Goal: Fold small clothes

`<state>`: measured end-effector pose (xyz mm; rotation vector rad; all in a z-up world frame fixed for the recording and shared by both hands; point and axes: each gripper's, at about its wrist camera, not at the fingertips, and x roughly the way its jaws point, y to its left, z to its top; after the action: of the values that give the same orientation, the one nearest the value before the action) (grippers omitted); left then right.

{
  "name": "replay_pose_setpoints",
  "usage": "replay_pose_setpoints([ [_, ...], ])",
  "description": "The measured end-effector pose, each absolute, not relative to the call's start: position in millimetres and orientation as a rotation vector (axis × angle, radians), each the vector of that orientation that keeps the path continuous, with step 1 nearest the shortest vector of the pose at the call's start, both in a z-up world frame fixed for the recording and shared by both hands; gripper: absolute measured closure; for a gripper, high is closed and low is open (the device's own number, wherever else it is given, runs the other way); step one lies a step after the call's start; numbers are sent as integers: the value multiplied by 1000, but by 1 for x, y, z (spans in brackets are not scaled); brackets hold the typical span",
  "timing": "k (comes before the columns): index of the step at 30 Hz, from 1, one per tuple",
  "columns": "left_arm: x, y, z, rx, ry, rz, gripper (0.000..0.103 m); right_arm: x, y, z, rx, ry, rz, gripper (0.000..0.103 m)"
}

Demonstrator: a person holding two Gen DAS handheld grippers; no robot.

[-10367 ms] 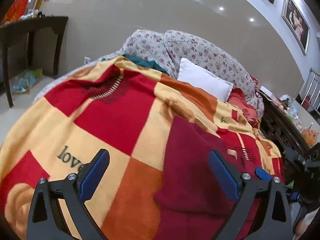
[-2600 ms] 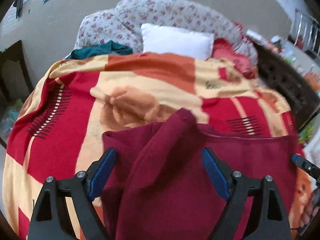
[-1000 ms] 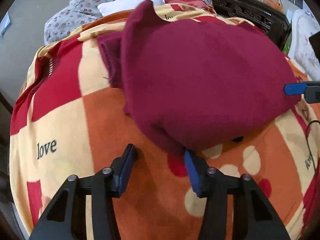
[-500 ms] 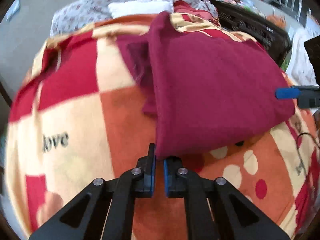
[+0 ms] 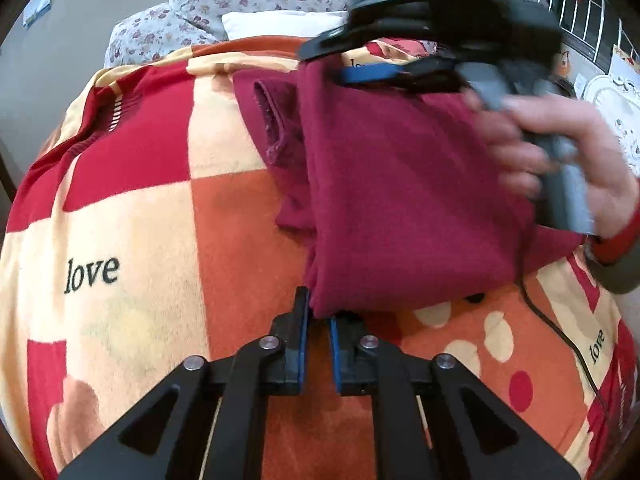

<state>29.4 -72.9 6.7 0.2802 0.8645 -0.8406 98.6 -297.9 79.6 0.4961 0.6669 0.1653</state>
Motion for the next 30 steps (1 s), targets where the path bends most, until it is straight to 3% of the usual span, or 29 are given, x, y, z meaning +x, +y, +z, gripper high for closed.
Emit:
replay_pose_setpoints([
  [1,30,-73,6,275,863,-842,92,108,-295,77,494,667,162,63],
  [5,30,-70,5,248,868,-851,86,136,-269,70,367,695,132,63],
  [10,29,-70,5,248,865,-853,79,140,-252,74,231,718,130,52],
  [15,27,-69,10,266,854,-830,71,82,-274,95,335,692,237,44],
  [17,24,-66,15,268,845,-820,60,50,-285,100,317,706,194,38],
  [21,20,-55,34,240,809,-799,48,-9,-321,100,270,728,80,38],
  [23,19,-53,41,219,801,-789,36,-33,-343,91,263,758,6,38],
  [30,14,-71,59,169,802,-771,28,-61,-411,52,354,752,-114,37],
])
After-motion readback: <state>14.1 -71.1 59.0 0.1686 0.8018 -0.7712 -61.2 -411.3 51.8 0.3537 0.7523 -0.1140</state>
